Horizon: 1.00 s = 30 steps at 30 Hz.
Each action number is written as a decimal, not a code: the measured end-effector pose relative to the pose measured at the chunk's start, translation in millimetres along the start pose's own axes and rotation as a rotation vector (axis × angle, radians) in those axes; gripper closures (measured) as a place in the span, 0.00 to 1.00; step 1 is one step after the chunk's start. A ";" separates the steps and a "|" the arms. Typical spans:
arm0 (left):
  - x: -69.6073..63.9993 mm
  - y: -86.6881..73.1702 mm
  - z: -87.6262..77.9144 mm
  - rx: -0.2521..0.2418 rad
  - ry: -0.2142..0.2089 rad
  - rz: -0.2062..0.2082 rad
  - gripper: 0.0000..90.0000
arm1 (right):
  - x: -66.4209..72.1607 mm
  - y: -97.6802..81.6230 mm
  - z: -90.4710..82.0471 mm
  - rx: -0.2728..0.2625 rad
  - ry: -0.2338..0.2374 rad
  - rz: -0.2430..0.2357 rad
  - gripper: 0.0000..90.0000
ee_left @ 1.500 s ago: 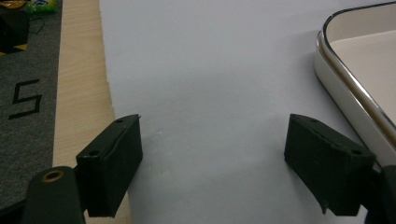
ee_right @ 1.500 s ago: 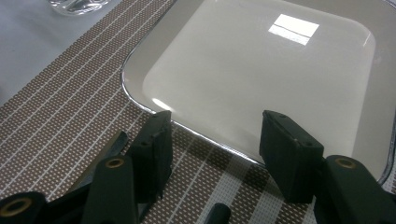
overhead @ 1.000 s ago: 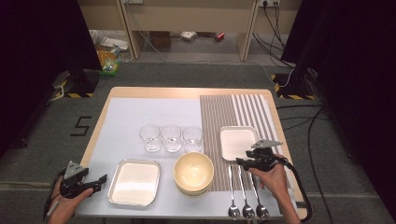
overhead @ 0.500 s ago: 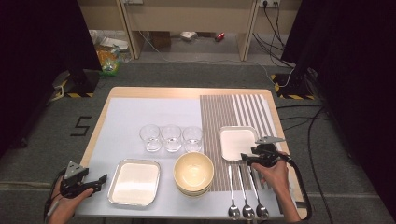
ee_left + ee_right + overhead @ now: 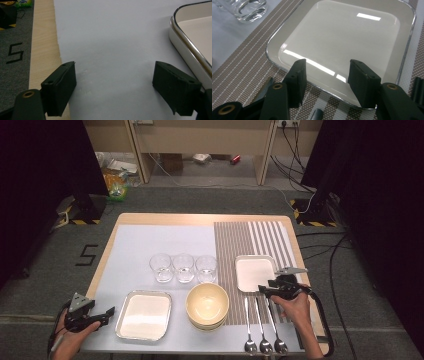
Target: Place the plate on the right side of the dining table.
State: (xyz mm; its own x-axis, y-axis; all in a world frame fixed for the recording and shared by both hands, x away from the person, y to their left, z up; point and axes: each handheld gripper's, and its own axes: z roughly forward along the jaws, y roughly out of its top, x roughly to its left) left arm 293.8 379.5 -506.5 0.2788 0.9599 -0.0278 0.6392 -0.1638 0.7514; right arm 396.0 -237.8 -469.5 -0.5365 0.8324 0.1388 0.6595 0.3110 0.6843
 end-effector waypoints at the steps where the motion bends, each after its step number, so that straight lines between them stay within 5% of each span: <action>1: 0.0 0.0 -0.1 0.002 0.001 0.002 0.20 | 0.5 -0.5 0.2 0.020 0.008 0.006 0.54; 22: -0.6 -0.2 0.2 -0.002 0.002 -0.001 0.20 | 8.9 -4.3 0.3 0.036 0.028 -0.030 0.55; 30: -0.2 0.0 0.0 0.001 0.002 0.002 0.20 | 15.1 7.2 -15.8 -0.047 0.036 -0.047 0.48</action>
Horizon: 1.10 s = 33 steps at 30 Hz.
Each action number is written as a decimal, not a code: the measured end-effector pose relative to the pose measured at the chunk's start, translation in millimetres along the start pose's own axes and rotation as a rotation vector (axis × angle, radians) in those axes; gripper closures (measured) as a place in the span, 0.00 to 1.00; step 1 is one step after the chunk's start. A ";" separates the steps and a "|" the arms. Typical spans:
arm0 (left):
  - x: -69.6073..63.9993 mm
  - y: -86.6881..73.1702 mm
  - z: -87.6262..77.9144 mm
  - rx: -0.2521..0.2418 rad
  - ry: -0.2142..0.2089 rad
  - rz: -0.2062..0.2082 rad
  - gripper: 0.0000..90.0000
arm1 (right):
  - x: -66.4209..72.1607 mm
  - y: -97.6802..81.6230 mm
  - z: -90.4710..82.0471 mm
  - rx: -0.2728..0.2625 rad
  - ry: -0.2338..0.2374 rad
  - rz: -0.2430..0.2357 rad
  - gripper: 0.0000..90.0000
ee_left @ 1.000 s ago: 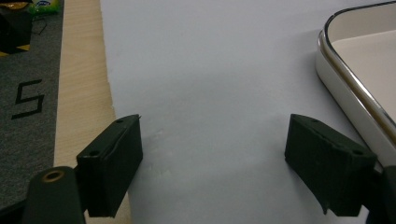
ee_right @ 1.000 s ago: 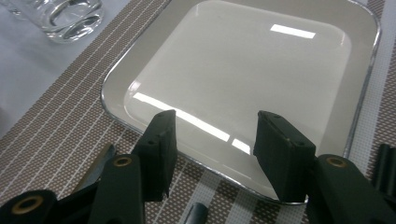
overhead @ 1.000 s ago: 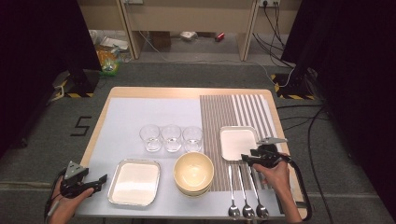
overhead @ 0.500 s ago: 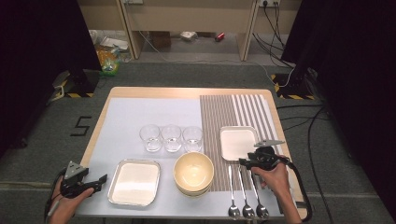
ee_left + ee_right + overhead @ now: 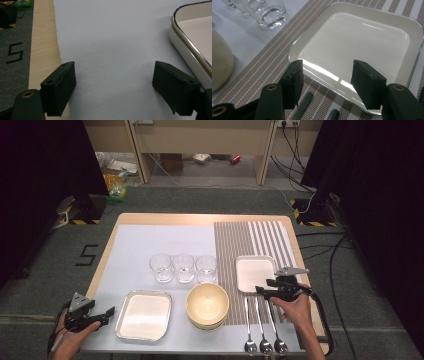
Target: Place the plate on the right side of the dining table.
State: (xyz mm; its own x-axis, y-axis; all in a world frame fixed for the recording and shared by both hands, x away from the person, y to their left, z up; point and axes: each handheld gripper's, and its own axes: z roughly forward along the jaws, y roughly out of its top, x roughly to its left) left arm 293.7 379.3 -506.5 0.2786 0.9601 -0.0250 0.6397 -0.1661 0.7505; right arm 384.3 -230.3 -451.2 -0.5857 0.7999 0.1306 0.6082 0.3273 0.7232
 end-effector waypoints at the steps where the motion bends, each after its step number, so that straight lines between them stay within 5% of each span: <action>1: 0.0 0.0 0.0 0.000 0.000 0.000 0.20 | 2.3 2.4 -2.5 -0.008 0.002 -0.007 0.47; 14: 0.1 0.0 0.0 0.000 -0.001 0.000 0.20 | 27.9 23.1 -20.7 -0.062 -0.009 -0.043 0.36; 27: -1.0 -0.3 0.6 -0.007 0.004 -0.001 0.20 | 44.8 33.8 -24.3 -0.096 0.009 -0.004 0.20; 33: -1.0 -0.2 0.6 -0.007 0.005 -0.001 0.20 | 52.3 37.1 -23.5 -0.092 0.005 -0.022 0.18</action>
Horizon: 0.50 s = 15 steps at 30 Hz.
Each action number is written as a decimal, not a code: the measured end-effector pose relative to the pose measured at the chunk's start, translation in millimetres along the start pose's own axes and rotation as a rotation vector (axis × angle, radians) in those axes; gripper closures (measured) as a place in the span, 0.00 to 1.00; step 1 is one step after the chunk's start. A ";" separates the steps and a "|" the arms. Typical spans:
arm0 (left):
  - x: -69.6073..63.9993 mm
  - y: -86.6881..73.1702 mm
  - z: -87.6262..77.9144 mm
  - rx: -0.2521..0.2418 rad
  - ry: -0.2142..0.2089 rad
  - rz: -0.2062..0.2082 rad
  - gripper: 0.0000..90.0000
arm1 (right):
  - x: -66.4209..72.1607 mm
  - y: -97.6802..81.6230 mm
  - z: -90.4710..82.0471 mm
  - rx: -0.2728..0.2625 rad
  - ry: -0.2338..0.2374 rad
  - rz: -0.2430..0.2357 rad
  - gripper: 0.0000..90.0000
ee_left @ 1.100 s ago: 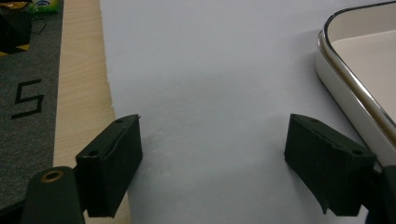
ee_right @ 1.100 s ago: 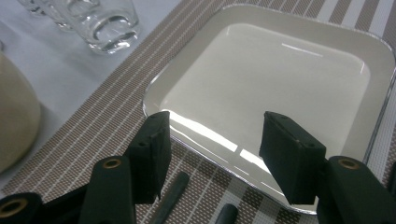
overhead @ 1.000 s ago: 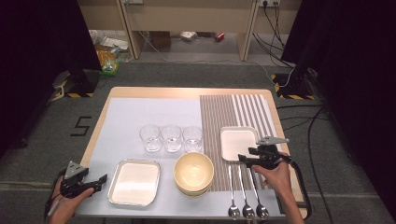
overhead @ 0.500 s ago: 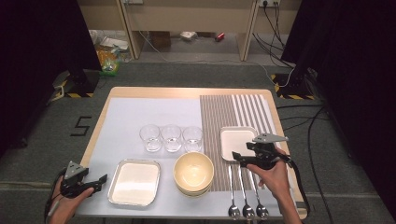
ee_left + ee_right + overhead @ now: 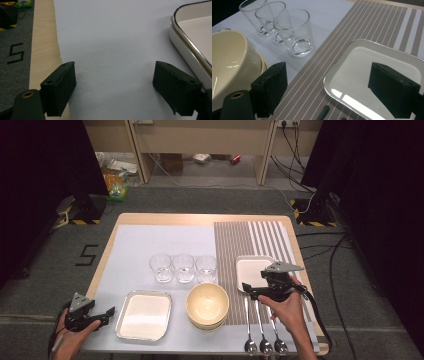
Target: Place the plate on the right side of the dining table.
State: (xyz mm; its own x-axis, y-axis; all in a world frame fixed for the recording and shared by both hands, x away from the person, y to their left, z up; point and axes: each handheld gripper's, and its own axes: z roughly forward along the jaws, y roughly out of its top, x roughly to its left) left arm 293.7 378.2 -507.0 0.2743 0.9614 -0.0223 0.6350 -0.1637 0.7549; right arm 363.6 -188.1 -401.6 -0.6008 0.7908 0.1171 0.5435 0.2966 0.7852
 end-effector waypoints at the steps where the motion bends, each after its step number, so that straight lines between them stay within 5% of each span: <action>1: 0.2 0.1 0.0 0.001 0.000 0.001 0.20 | 1.2 0.3 0.0 0.003 0.003 0.002 0.18; 15: 0.4 0.3 -0.1 0.004 -0.002 0.000 0.20 | 11.1 1.0 -0.2 0.009 0.033 -0.037 0.18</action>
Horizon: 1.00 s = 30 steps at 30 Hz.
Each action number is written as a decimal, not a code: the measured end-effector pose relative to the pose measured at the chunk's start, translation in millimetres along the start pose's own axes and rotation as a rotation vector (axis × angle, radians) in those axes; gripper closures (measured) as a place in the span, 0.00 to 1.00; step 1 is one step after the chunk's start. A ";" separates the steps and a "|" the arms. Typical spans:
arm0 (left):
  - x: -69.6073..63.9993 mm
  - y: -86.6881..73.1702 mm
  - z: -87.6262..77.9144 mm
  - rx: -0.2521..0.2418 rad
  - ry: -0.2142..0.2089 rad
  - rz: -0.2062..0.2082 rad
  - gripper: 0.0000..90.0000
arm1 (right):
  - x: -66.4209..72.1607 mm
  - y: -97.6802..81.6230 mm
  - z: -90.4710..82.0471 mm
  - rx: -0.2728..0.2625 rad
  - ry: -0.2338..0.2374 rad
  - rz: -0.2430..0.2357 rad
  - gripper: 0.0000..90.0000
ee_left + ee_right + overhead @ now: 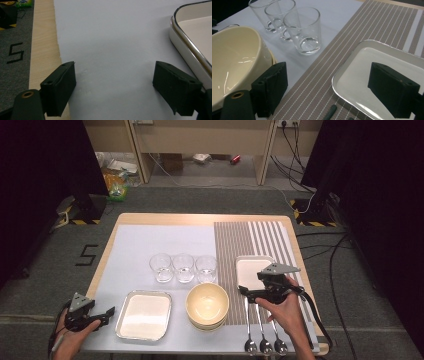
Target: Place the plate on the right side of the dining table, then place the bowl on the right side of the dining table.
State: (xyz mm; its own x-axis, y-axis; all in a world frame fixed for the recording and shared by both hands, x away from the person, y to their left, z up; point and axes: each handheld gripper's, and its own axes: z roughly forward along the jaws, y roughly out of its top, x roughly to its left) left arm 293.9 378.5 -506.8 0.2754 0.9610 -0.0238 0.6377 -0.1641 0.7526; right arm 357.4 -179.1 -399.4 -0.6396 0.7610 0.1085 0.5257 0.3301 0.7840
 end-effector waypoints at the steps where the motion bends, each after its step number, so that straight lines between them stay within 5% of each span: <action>1: 0.0 0.0 0.0 0.001 0.000 0.000 0.20 | 1.7 0.3 -0.1 -0.001 0.002 -0.001 0.18; 30: -0.4 -0.2 0.1 -0.002 0.004 0.001 0.20 | 14.2 10.9 -3.3 -0.012 0.059 -0.002 0.20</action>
State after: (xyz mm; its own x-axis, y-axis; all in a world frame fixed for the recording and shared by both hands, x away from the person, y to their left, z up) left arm 293.8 378.1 -507.0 0.2730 0.9618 -0.0207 0.6360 -0.1643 0.7540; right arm 352.2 -166.5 -387.2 -0.6727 0.7260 0.1424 0.5177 0.3244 0.7916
